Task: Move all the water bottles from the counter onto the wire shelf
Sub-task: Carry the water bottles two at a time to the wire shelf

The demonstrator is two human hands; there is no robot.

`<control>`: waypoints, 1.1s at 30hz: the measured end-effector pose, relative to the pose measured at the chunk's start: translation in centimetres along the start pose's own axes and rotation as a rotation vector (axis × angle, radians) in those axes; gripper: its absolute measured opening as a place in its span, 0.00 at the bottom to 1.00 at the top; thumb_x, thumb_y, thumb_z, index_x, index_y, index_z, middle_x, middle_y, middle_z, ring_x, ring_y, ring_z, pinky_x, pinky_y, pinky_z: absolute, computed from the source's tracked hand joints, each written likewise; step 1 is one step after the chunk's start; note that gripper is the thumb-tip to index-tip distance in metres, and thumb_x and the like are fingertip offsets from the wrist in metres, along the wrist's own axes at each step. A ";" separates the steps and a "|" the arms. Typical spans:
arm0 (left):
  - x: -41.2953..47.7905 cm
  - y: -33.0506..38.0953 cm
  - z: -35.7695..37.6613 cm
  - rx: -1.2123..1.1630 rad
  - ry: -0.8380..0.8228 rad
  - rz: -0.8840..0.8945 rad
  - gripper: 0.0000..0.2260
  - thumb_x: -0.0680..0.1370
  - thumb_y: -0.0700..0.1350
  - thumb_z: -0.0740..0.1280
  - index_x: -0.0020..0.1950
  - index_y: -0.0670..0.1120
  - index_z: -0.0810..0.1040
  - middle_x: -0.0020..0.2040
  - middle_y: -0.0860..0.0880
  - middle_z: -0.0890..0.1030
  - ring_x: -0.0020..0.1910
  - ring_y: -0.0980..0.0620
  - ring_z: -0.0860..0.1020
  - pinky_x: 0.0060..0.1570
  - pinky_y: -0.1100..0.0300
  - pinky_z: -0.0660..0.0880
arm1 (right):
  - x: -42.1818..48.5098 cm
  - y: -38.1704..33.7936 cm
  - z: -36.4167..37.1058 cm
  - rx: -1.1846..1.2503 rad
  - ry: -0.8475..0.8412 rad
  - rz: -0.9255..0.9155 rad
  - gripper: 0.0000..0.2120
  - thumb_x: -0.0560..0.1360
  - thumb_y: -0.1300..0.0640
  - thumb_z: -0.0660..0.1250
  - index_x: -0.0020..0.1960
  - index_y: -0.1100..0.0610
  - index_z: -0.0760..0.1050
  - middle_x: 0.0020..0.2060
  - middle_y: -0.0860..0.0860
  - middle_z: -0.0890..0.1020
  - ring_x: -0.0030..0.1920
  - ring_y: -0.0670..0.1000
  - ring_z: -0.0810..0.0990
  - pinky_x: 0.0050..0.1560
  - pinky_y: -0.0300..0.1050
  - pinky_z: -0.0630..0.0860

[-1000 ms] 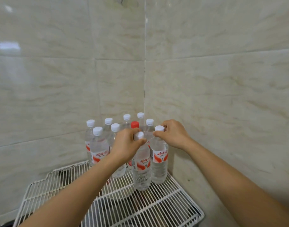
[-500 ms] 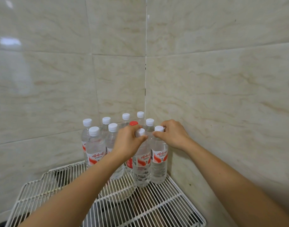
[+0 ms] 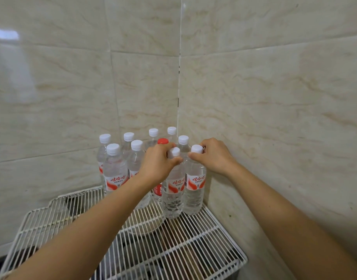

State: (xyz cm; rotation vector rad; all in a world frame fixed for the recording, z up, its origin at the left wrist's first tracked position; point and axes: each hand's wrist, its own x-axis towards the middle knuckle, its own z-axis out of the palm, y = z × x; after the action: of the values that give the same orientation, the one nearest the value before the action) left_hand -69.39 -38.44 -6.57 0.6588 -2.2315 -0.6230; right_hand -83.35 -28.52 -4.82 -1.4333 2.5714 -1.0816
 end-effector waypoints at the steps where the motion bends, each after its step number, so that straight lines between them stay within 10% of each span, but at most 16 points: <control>1: 0.0 0.0 0.0 0.006 0.003 -0.001 0.22 0.73 0.49 0.72 0.65 0.46 0.75 0.48 0.46 0.82 0.47 0.49 0.79 0.49 0.54 0.78 | -0.1 -0.1 0.1 -0.007 0.000 0.000 0.15 0.71 0.49 0.70 0.39 0.62 0.77 0.34 0.54 0.80 0.35 0.53 0.76 0.33 0.46 0.70; 9: -2.2 0.4 -0.4 -0.043 0.021 0.012 0.27 0.75 0.45 0.69 0.72 0.47 0.66 0.61 0.48 0.79 0.52 0.56 0.75 0.51 0.62 0.70 | -0.9 -0.4 0.6 -0.148 0.030 -0.063 0.16 0.74 0.44 0.66 0.37 0.55 0.72 0.40 0.53 0.77 0.44 0.55 0.77 0.37 0.47 0.71; 15: -4.0 -1.3 -1.6 -0.042 0.034 -0.034 0.26 0.77 0.50 0.66 0.73 0.50 0.64 0.63 0.49 0.78 0.61 0.52 0.76 0.60 0.56 0.74 | -2.4 -3.0 1.6 -0.314 0.217 -0.234 0.20 0.79 0.46 0.61 0.65 0.55 0.74 0.61 0.51 0.74 0.63 0.53 0.68 0.59 0.48 0.64; 21: -8.7 -5.4 -6.6 0.030 0.147 -0.078 0.19 0.78 0.49 0.64 0.69 0.48 0.71 0.64 0.49 0.77 0.58 0.53 0.76 0.59 0.52 0.75 | -4.8 -8.0 6.8 -0.131 0.323 -0.527 0.15 0.73 0.51 0.61 0.50 0.59 0.79 0.48 0.54 0.80 0.52 0.53 0.71 0.50 0.52 0.70; 33: -29.9 -17.6 -27.7 0.355 0.303 -0.506 0.20 0.79 0.49 0.62 0.70 0.48 0.68 0.67 0.47 0.73 0.65 0.48 0.71 0.63 0.54 0.69 | -18.0 -28.8 23.6 -0.061 -0.141 -0.711 0.26 0.74 0.44 0.54 0.62 0.60 0.74 0.57 0.57 0.77 0.61 0.60 0.72 0.58 0.54 0.69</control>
State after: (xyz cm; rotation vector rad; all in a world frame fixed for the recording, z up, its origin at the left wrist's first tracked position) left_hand -25.73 -39.80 -14.68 1.4252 -1.9052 -0.3298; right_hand -43.77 -38.20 -12.05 -2.4297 2.0377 -0.8817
